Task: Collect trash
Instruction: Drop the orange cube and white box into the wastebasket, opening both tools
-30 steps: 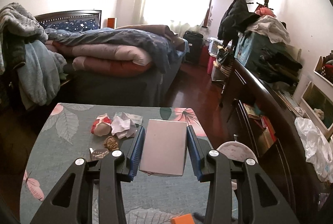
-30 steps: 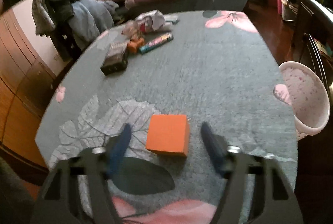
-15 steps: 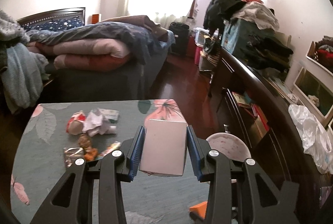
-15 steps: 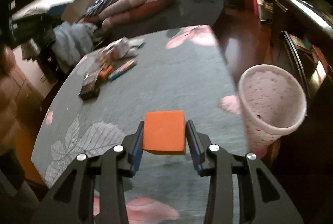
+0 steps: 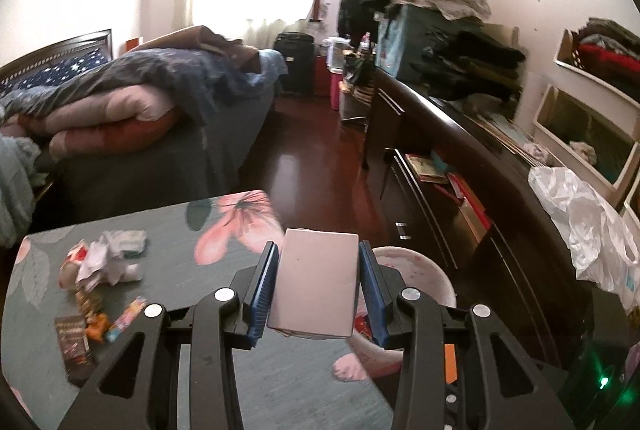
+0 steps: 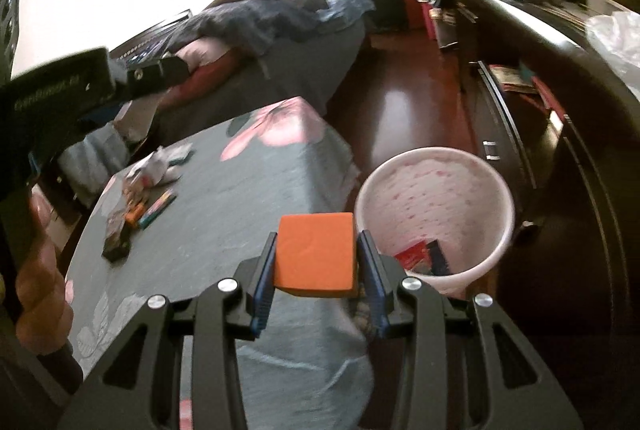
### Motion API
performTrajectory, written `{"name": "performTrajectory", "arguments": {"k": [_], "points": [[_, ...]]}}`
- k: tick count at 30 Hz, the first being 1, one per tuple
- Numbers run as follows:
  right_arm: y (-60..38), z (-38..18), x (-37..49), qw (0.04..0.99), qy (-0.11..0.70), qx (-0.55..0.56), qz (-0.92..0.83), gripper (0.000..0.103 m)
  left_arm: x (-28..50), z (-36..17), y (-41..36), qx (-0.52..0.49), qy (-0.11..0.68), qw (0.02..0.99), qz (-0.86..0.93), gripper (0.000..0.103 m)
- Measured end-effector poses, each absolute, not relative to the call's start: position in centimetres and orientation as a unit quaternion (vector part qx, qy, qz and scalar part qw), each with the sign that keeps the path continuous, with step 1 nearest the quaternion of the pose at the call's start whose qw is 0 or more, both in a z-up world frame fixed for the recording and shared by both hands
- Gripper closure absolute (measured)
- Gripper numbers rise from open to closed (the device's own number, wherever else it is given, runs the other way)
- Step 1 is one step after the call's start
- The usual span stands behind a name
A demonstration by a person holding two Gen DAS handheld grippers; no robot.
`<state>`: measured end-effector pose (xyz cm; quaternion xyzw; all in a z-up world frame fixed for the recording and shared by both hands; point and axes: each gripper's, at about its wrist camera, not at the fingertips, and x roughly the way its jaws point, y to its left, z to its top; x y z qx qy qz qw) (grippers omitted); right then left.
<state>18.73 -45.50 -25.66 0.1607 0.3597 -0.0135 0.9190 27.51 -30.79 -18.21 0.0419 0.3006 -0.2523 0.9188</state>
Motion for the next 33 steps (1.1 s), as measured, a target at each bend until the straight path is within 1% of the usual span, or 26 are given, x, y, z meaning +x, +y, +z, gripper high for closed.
{"name": "performTrajectory", "arguments": {"k": [12, 18, 23, 33], "points": [[-52.5, -26.0, 20.4, 0.92, 0.332, 0.188, -0.091, 0.063, 29.5, -20.1, -37.6, 0.068, 0.303, 0.901, -0.303, 0.062], [-55.8, -27.9, 22.5, 0.911, 0.335, 0.205, -0.128, 0.063, 31.5, -21.9, -40.8, 0.077, 0.31, 0.893, -0.318, 0.062], [-57.7, -29.8, 24.1, 0.901, 0.343, 0.218, -0.15, 0.063, 33.3, -23.8, -42.8, 0.075, 0.336, 0.881, -0.324, 0.062], [-59.3, -33.3, 26.7, 0.885, 0.366, 0.23, -0.17, 0.063, 34.8, -25.8, -44.4, 0.076, 0.356, 0.871, -0.329, 0.062]]}}
